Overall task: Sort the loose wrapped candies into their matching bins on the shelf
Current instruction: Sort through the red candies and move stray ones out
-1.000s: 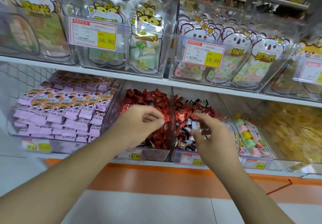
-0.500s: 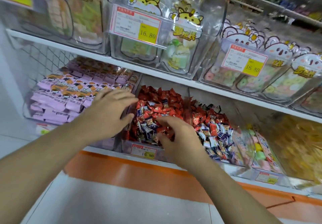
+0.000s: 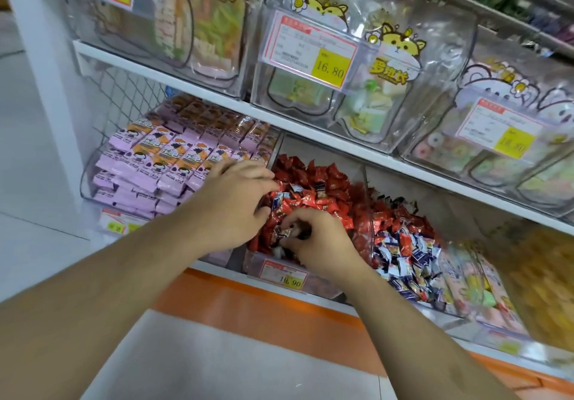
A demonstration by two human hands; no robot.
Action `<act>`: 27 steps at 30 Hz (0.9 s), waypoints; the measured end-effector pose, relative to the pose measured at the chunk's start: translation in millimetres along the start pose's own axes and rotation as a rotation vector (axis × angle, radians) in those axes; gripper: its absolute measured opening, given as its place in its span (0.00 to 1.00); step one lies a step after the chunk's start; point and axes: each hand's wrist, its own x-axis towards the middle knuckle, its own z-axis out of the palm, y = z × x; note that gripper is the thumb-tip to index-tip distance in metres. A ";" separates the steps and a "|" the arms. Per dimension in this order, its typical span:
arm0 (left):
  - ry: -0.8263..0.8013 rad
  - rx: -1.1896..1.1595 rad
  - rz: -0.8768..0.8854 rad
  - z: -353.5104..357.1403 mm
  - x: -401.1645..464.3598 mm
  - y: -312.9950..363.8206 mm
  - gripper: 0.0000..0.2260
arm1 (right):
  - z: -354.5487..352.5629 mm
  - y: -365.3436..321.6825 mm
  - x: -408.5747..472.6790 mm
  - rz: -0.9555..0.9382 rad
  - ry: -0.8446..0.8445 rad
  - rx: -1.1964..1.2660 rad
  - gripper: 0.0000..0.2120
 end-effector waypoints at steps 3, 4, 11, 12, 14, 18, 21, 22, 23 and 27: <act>0.034 -0.005 0.017 -1.7 -0.6 3.9 0.20 | -3.8 2.7 -8.5 -0.003 0.070 0.067 0.08; 0.049 -0.011 0.023 -2.6 -0.8 5.7 0.19 | -7.2 1.5 -12.0 0.002 0.110 0.119 0.08; 0.051 -0.092 0.092 -0.5 1.6 23.4 0.15 | -73.3 15.6 -67.2 -0.036 0.513 0.145 0.06; 0.047 -0.106 0.101 0.8 1.5 28.1 0.14 | -83.0 28.2 -74.3 0.011 0.571 0.148 0.06; 0.035 -0.120 0.111 5.3 2.0 38.1 0.13 | -96.3 55.2 -86.1 0.162 0.576 0.059 0.12; -0.088 -0.166 0.094 19.9 5.8 57.4 0.15 | -101.6 76.8 -99.0 0.309 0.521 -0.073 0.22; -0.236 -0.172 0.005 32.9 9.4 63.9 0.17 | -96.2 78.8 -99.0 0.298 0.530 0.032 0.17; -0.272 -0.185 -0.036 36.6 10.3 64.3 0.17 | -93.2 77.5 -98.4 0.294 0.523 0.074 0.16; -0.306 -0.204 -0.085 39.6 11.3 64.7 0.17 | -90.6 77.6 -98.1 0.291 0.515 0.112 0.15; -0.385 -0.221 -0.220 54.2 18.5 67.7 0.22 | -82.4 83.1 -95.1 0.279 0.484 0.209 0.13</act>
